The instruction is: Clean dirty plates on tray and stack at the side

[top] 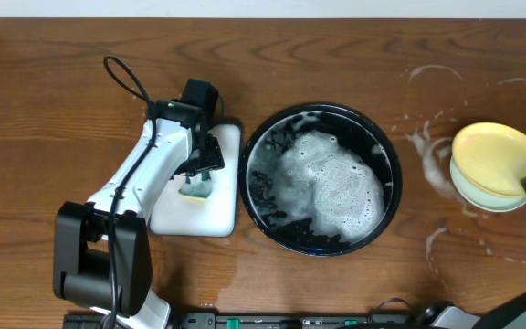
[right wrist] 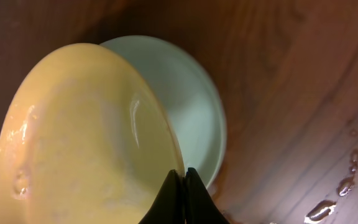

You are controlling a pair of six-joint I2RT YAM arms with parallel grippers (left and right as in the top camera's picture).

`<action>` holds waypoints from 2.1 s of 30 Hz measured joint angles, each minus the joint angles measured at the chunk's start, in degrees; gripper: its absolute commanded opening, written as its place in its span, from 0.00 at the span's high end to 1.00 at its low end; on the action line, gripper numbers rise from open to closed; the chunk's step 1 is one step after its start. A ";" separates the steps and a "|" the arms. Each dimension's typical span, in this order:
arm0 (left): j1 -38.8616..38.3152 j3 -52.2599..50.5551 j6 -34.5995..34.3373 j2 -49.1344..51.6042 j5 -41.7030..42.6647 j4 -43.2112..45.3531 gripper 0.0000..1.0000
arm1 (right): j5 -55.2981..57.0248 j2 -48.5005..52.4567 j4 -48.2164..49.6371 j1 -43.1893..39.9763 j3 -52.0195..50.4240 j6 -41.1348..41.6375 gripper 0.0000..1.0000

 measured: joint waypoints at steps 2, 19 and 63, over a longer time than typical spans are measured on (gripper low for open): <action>0.00 0.00 0.00 0.00 0.00 0.00 0.19 | -0.02 1.86 1.03 -1.55 0.00 0.09 0.92; 0.00 0.00 0.00 0.00 0.02 0.00 0.19 | -28.87 -10.58 8.13 9.51 0.11 -6.67 0.33; 0.00 0.00 0.00 0.00 0.00 0.02 0.19 | 3.61 -71.04 4.63 48.24 -34.71 -23.06 0.01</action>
